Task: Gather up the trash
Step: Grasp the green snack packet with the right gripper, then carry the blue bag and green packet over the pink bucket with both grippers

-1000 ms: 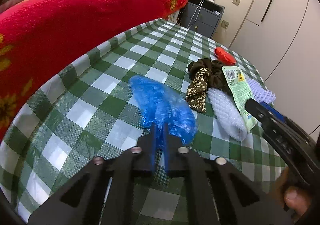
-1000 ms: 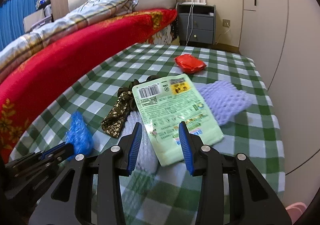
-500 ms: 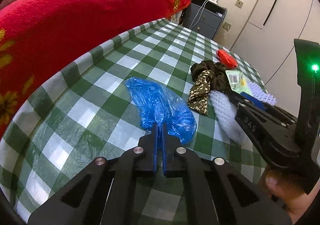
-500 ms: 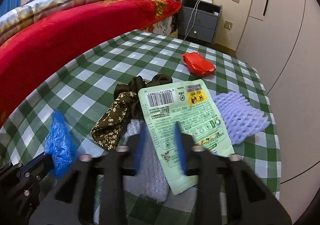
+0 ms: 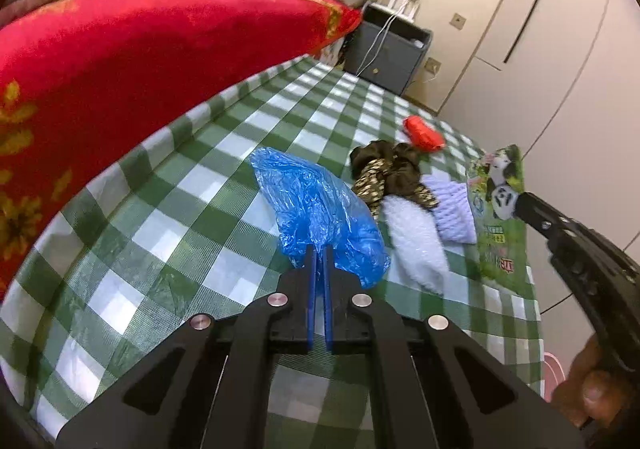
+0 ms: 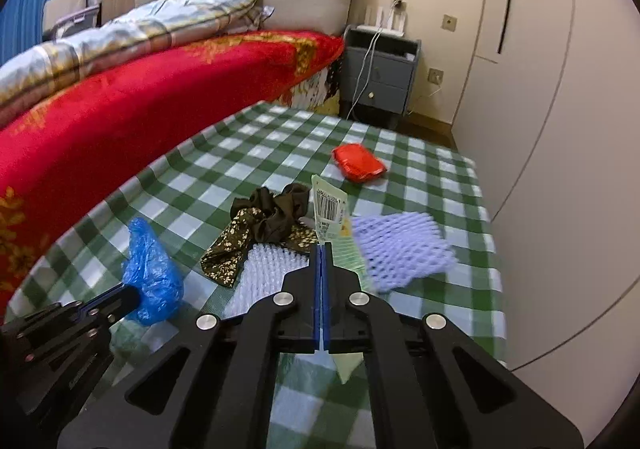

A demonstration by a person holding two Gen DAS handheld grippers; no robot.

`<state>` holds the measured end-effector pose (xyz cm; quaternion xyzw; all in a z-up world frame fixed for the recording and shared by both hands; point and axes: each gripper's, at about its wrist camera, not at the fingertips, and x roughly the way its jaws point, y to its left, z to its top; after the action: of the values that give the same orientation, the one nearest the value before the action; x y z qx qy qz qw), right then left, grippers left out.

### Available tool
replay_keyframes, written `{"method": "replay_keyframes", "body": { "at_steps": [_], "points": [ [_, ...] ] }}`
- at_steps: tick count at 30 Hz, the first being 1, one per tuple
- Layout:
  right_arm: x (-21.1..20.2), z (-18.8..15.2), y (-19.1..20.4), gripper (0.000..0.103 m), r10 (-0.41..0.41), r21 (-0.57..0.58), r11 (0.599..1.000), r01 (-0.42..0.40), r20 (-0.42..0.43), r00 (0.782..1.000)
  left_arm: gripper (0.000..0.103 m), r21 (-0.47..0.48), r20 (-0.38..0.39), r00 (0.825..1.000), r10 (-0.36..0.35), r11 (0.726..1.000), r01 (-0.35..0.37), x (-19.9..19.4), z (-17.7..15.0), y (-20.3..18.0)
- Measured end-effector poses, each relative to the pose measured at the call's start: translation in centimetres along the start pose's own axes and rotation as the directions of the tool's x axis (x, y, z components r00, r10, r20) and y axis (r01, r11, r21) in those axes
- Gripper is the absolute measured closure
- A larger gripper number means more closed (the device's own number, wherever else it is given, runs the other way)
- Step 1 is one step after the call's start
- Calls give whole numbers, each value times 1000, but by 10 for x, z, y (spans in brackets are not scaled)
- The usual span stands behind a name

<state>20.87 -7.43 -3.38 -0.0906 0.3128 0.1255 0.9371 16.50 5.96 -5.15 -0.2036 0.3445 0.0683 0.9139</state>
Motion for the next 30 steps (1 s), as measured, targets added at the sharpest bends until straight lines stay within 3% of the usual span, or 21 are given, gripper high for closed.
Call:
{"method": "replay_keyframes", "body": {
  "at_steps": [14,30],
  "points": [
    [-95,-21,-24,103,-1,77,997,-3,47,999,100,120,51,996,-72,991,65,-44,-12,-24],
    [-182,-62,-62,103,-38,147,989,28,65,997,100,271,63,987,-151,954,129,-89,-40,-58]
  ]
}}
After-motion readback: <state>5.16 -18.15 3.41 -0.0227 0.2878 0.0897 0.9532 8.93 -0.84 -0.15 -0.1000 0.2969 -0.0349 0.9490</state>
